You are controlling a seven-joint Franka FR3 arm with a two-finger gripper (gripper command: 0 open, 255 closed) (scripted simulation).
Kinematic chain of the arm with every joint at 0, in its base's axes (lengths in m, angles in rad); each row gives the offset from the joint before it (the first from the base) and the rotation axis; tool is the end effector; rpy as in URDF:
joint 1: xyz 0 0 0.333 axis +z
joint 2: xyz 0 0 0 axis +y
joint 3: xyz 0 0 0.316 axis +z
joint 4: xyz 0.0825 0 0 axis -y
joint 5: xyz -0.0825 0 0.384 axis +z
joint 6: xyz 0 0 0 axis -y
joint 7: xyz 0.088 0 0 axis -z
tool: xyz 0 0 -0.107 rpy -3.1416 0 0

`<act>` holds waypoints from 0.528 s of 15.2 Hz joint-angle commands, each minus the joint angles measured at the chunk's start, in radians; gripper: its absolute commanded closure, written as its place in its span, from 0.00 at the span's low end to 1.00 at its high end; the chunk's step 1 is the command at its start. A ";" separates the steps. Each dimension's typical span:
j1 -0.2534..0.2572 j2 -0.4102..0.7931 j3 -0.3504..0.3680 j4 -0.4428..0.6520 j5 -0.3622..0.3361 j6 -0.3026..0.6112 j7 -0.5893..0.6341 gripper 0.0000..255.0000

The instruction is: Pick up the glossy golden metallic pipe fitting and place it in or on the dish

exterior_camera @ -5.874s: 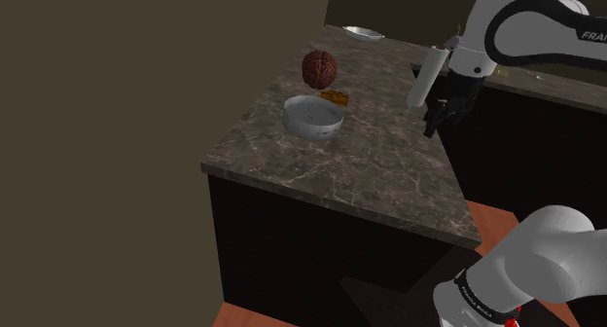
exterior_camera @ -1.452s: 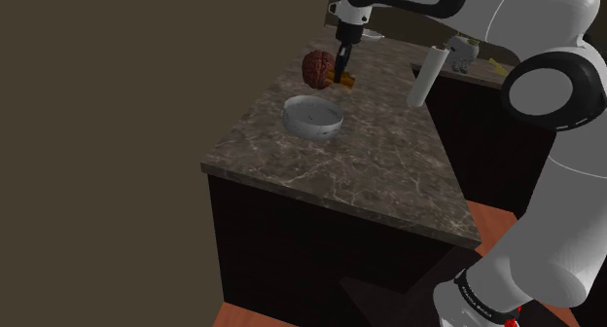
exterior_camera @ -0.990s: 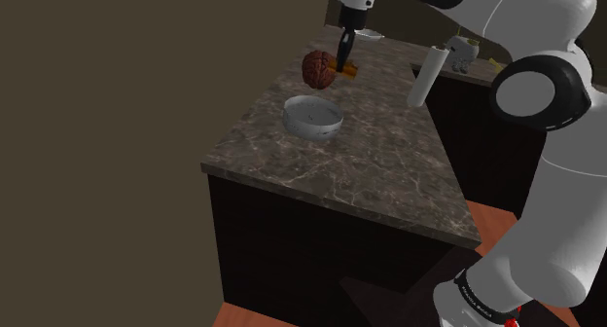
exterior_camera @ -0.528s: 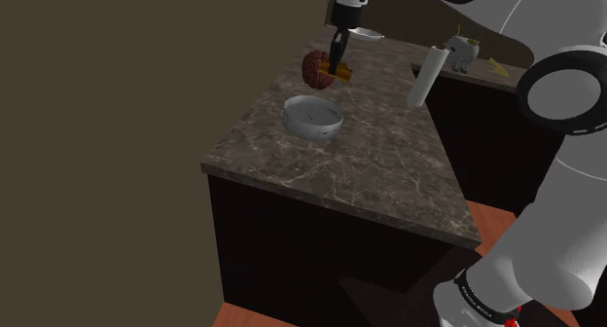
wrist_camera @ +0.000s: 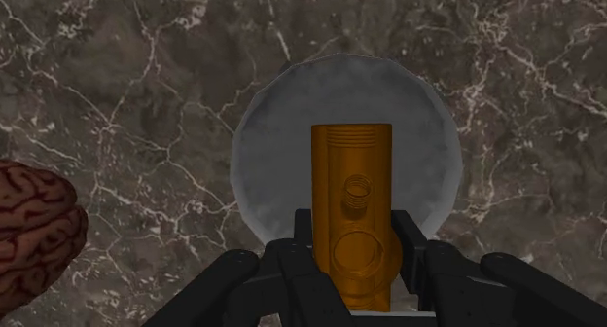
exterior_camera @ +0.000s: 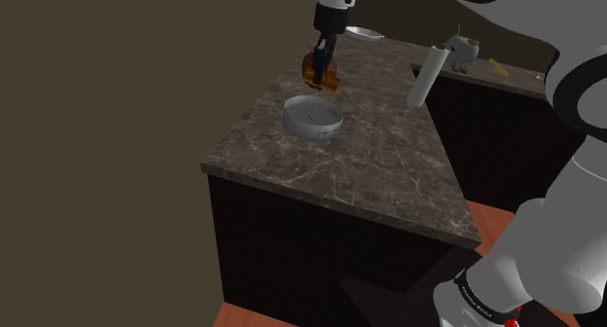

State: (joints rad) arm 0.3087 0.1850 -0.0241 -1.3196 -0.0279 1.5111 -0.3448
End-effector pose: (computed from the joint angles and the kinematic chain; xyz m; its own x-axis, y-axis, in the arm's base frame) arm 0.5817 0.1685 0.6298 0.8092 0.5875 -0.0047 0.5873 -0.8087 0.0326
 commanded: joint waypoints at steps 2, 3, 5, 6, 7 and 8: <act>0.009 -0.016 0.006 -0.044 -0.002 0.028 0.017 1.00; 0.009 -0.021 0.006 -0.065 -0.002 0.043 0.017 1.00; 0.009 -0.030 0.006 -0.104 -0.002 0.074 0.018 1.00; 0.009 -0.033 0.006 -0.123 -0.002 0.089 0.019 1.00; 0.009 -0.037 0.006 -0.141 -0.002 0.104 0.019 1.00; 0.009 -0.040 0.006 -0.159 -0.002 0.118 0.020 1.00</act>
State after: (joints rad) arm 0.3170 0.1483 -0.0186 -1.4641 -0.0299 1.6178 -0.3271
